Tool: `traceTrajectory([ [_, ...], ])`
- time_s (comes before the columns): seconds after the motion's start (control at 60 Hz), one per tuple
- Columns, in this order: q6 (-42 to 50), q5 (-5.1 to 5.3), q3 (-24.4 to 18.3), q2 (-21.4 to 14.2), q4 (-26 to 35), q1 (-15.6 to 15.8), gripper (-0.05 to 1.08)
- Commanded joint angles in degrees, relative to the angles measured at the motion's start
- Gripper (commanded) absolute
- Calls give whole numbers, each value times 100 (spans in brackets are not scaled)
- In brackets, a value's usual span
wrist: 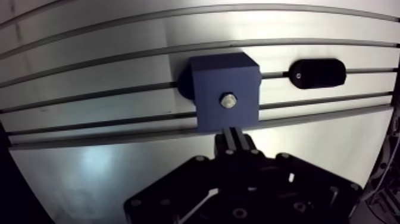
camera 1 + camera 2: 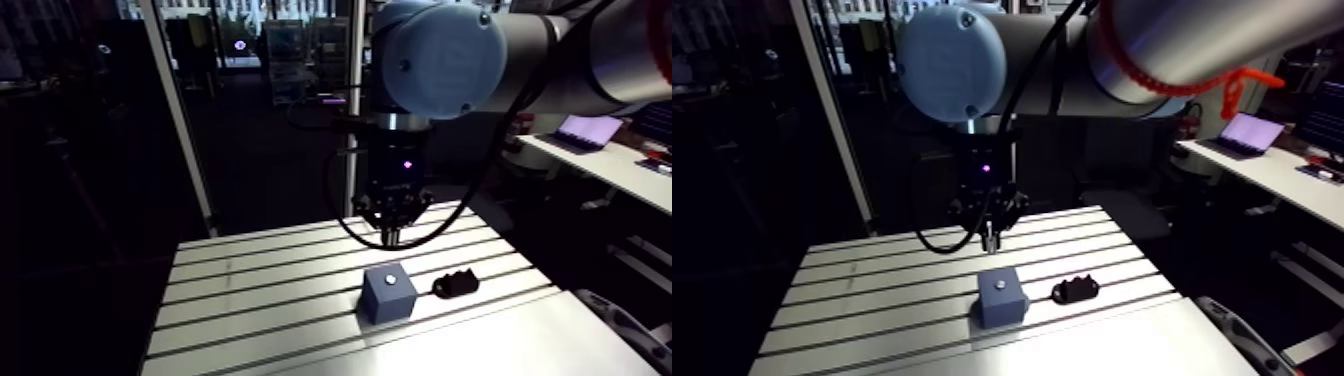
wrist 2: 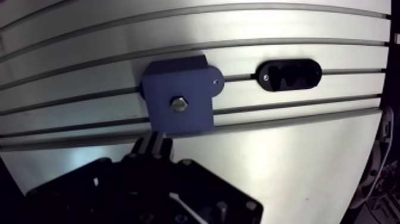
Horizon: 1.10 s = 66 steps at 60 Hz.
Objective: Pick up the M10 bolt and insert it into the hex recess until seated.
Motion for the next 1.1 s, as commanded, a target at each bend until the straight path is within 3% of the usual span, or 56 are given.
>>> traceTrajectory([
  [0.017,-545,-16,169,-11,-207,-138,107],
  [0.233,-883,44,284,15,-217,-282,108],
  [1.1,-939,36,408,392,-621,-274,108],
])
